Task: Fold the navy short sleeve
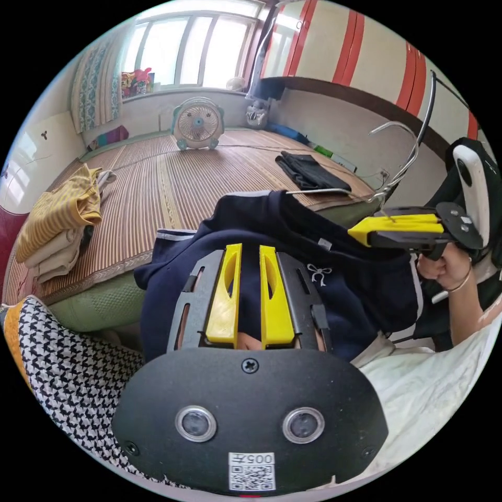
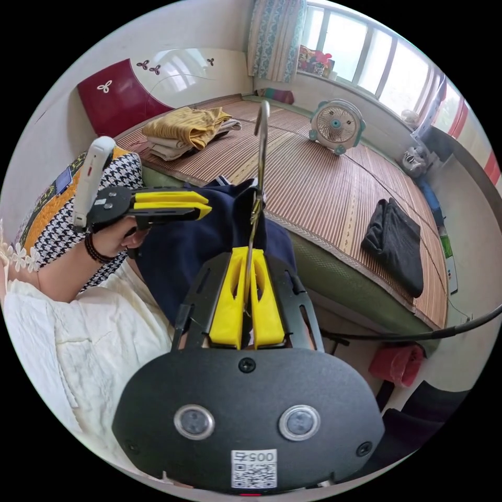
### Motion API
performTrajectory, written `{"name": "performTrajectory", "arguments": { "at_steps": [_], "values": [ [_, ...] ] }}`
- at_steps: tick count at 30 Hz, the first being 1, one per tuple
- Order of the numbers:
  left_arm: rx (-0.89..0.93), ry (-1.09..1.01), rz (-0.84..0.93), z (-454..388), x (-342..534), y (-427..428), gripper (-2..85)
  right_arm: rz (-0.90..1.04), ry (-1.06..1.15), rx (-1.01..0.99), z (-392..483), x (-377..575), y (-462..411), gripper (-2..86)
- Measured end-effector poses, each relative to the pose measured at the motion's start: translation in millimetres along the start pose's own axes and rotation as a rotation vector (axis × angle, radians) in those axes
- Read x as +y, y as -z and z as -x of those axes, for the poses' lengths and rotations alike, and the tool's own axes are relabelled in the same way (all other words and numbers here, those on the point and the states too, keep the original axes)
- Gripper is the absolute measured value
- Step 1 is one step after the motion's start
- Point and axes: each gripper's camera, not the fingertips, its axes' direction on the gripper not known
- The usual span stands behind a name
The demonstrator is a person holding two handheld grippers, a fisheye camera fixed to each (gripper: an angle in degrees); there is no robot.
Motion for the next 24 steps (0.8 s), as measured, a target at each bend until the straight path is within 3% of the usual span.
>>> {"name": "performTrajectory", "arguments": {
  "at_steps": [12, 24],
  "values": [
    [0.006, -0.009, 0.098, -5, 6, -30, 6.7, -0.084, -0.018, -0.014, -8, 23, 13, 0.1],
    [0.008, 0.003, 0.018, -3, 22, -8, 6.8, -0.149, -0.054, 0.005, -7, 28, 25, 0.1]
  ]
}}
